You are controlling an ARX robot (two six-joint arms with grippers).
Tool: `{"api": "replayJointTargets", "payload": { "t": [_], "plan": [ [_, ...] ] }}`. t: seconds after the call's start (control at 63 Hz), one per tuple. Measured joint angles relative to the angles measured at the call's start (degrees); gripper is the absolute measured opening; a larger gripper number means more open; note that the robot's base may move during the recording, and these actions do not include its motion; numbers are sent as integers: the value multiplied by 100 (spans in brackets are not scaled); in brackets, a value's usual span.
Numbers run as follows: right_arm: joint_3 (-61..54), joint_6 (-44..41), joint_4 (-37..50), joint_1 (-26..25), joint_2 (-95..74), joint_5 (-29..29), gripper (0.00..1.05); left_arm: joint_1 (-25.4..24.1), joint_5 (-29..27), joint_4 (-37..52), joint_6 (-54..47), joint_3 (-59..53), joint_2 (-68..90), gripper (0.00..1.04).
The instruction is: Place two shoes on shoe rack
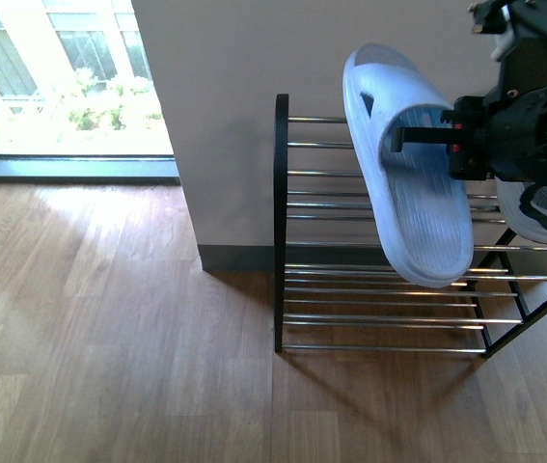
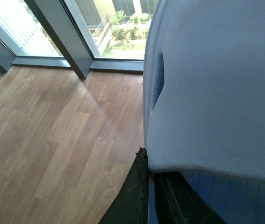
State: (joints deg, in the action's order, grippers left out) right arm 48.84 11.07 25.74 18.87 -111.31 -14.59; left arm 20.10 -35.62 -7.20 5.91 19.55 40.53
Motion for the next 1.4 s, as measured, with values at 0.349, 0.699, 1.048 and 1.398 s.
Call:
{"api": "replayJointTargets", "payload": {
  "t": [0.349,0.699,1.048,1.398],
  "plan": [
    [1537,-693,-474,-417,-1558,-1008,1,0,0,0,0,0,0,2],
    [2111,-863,-756,-525,-1884,-1027,10,0,0,0,0,0,0,2],
    [1110,-776,-131,-581,-874,-157,70,0,0,0,0,0,0,2],
    [-1882,-260,308,-177,2682,1272,96,0,0,0,0,0,0,2]
  ]
}}
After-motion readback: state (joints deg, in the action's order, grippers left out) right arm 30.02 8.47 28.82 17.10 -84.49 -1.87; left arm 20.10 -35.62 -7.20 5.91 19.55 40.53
